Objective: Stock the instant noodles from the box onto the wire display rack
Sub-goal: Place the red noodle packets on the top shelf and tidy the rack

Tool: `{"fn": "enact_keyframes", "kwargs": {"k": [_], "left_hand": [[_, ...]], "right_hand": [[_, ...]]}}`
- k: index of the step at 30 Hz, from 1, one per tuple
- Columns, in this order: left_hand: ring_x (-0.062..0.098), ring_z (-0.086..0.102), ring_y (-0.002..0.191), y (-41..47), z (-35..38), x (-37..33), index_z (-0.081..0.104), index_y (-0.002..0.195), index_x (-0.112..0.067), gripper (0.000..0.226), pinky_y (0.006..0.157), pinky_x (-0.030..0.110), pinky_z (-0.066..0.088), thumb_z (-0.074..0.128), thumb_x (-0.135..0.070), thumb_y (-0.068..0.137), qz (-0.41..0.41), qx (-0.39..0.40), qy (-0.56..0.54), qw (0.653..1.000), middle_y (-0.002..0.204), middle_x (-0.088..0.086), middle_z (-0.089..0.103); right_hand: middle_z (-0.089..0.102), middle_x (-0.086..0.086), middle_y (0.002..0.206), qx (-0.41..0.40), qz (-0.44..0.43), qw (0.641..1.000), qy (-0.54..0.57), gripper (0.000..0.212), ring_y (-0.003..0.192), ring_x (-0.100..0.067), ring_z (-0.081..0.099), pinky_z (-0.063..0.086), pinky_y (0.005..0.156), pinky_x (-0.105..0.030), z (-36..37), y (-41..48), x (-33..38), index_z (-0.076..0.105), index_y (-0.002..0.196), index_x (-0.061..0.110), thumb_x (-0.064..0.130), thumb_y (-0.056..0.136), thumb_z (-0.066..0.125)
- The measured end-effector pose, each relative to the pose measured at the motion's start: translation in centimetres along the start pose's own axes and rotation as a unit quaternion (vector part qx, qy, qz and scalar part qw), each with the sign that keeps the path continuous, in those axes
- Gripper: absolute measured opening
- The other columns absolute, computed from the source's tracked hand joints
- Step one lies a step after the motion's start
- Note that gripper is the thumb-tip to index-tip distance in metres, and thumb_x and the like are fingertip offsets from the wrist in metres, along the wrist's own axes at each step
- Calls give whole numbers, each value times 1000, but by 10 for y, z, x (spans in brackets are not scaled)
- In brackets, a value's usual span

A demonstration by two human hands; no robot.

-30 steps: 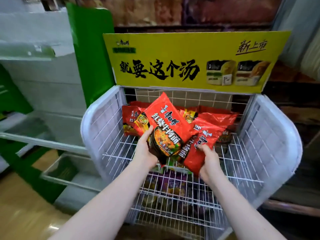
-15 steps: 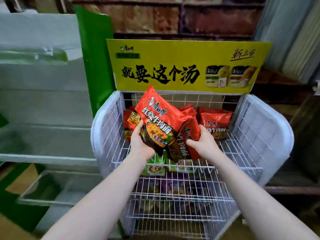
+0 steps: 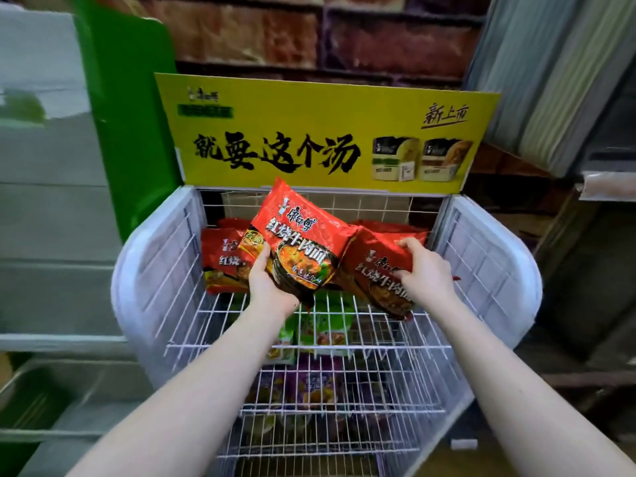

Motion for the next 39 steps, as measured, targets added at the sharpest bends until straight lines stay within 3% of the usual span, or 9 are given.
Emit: {"fn": "enact_keyframes", "kwargs": {"k": [3,6,11,14,17,23,27,33,39], "left_hand": [[29,62,95,14,12,19,64,101,-13,32,74,45,49,61,-42,87,12,-20,-4,1000,104,12,66],[28,61,89,30,24,27,62,108,-14,35,66,43,47,57,-42,89,36,-35,2,999,97,10,66],[29,60,88,51,38,34,61,109,-14,35,68,44,48,58,-42,88,53,-52,7,997,98,10,66],[29,60,95,58,40,38,62,114,-16,39,84,47,47,60,-44,86,51,-55,9,997,110,10,65],[28,60,94,67,39,41,62,113,-16,38,75,44,48,59,-44,87,67,-70,13,995,106,9,66],[29,61,90,72,47,48,65,99,-14,32,69,44,48,57,-44,89,60,-60,17,996,97,11,67],[29,62,95,76,46,43,65,104,-14,35,71,45,50,58,-44,89,72,-50,20,996,103,10,68],[29,63,95,79,40,46,65,102,-11,34,70,44,50,56,-43,90,71,-44,13,996,103,12,68],[32,59,107,78,36,49,63,109,-12,37,87,49,49,55,-43,90,58,-33,13,998,116,13,65]], "right_hand": [[67,-5,109,31,-22,997,-66,46,107,-30,57,36,91,-39,12,18,-17,46,124,28,13,83,61],[64,-6,112,68,-37,993,-93,49,109,-28,55,34,94,-39,27,36,-33,46,123,30,9,80,55],[63,-5,113,96,-57,988,-107,50,110,-27,54,33,97,-40,42,62,-51,48,123,31,7,79,53],[64,-6,112,101,-51,988,-102,53,110,-27,55,32,97,-39,43,73,-59,48,124,32,5,78,52],[65,-7,110,116,-50,988,-90,53,110,-28,56,32,97,-38,49,83,-63,48,124,31,4,79,51],[62,-8,118,88,-44,987,-130,56,117,-28,49,29,102,-41,62,91,-72,45,132,31,5,82,50],[56,-7,125,58,-59,988,-128,56,120,-27,46,26,108,-41,68,97,-70,47,133,28,5,82,54],[47,-7,131,16,-69,994,-87,58,129,-26,36,5,118,-47,69,94,-69,50,130,25,1,78,58],[55,-7,125,-26,-117,991,56,48,121,-26,44,28,108,-37,51,81,-41,57,122,12,-7,79,47]]}}
Point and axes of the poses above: each hand's wrist, its own y-axis towards the middle knuckle, its own z-axis out of the palm, x = y × z, the point moved 10 cm from there along y, towards the middle knuckle
